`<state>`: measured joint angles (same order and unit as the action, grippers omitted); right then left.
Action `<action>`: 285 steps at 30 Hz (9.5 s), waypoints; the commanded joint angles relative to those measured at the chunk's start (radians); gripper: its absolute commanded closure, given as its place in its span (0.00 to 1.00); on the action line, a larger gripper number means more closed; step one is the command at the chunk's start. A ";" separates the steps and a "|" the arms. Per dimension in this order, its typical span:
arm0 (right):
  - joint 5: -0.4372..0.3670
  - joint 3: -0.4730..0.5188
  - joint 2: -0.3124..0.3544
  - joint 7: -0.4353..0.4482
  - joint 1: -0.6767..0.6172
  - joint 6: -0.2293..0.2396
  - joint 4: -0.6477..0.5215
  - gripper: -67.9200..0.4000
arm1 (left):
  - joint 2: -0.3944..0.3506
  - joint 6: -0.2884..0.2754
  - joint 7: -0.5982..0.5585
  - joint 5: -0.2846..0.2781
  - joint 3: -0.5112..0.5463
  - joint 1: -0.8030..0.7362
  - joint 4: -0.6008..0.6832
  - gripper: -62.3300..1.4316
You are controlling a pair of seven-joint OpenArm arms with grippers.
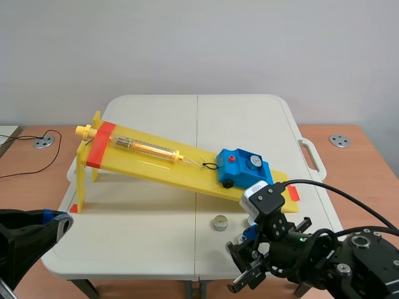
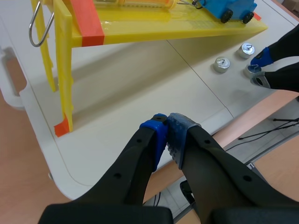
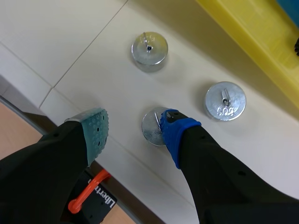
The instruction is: Place the four metal weights on the blue cart on the ramp.
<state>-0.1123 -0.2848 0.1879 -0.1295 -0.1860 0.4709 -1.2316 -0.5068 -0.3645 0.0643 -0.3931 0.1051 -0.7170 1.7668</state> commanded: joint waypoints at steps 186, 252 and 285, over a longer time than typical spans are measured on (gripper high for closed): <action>-0.366 0.342 0.119 -0.086 -0.186 0.171 -0.593 0.46 | -0.010 -0.024 -0.090 -0.030 0.008 0.019 0.032 0.93; 0.039 -0.077 -0.133 0.099 0.217 -0.064 -0.005 0.51 | -0.010 -0.024 -0.090 -0.030 0.008 0.020 0.032 0.93; 0.058 -0.077 -0.133 0.122 0.239 -0.087 0.090 0.51 | -0.010 -0.024 -0.090 -0.030 0.008 0.019 0.032 0.93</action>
<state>-0.0296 -0.3557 0.0723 -0.1349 -0.0471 0.4030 -1.1149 -0.5068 -0.3645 0.0643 -0.3927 0.1051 -0.7170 1.7668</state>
